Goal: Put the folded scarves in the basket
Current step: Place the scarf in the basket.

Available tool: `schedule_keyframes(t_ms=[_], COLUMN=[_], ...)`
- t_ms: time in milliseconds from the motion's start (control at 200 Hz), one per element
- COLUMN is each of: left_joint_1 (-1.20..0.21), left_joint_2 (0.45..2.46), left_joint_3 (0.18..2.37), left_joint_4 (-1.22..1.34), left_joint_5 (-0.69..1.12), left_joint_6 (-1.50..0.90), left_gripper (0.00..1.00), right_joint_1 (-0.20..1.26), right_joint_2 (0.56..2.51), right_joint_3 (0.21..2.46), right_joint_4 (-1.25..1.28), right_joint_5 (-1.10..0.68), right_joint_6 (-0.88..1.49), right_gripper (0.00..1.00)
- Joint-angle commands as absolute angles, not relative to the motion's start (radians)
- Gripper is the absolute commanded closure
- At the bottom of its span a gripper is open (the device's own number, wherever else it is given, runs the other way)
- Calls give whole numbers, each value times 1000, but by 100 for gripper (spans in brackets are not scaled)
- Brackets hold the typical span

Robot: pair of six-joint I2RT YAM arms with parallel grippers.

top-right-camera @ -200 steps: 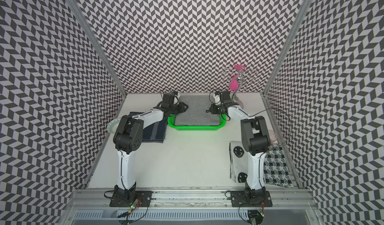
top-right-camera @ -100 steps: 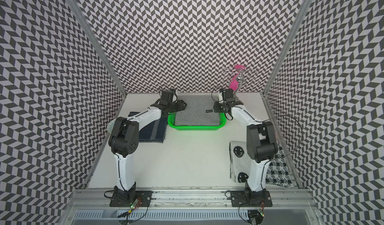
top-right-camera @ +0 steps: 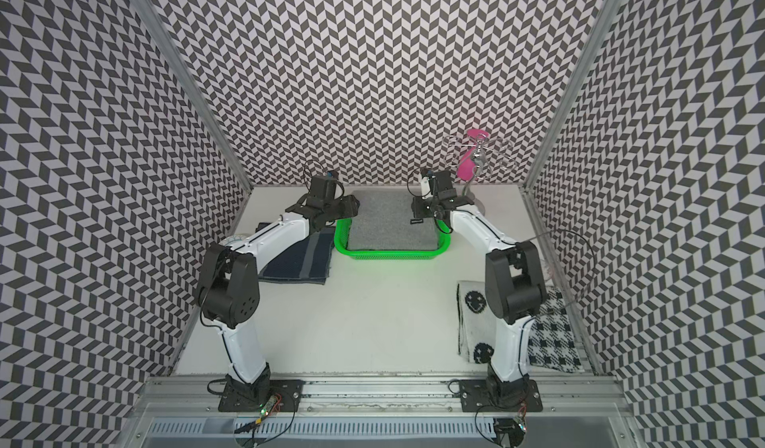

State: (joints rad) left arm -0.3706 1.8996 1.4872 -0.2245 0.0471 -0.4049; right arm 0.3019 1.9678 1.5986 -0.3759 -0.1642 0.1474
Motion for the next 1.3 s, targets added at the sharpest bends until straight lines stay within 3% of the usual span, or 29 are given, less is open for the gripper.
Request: schedule_keyframes(t_ms=[0,270,506,756,991,1252,1282,1297], left_joint_1=[-388,-426,-497,-502,-500,-482,-480,-480], left_joint_2=[1864,1837,1699,1532,1397,1339,1338,1339], left_joint_3=[1446,1362,1228,1078,935,859,853,848], left_joint_4=[-174,-115,-35,-15,-19,9,18,23], left_joint_5=[81,124,157,191,210,285,297,303], left_joint_6=[-419,-449,-493,-502,-482,-479,-483,-484], left_gripper=[44,45,46,44,41,40,40,40], right_joint_1=[282,278,312,325,369,443,445,446], right_joint_2=[2038,2061,1794,1393,1206,1111,1116,1119], right_joint_3=[1599,1559,1416,1033,821,718,726,734], right_joint_4=[-368,-367,-374,-390,-453,-603,-618,-624], right_joint_5=[-126,-157,-200,-216,-121,207,225,226], right_joint_6=[130,113,160,278,392,538,549,556], right_gripper=[68,69,64,55,50,47,43,36])
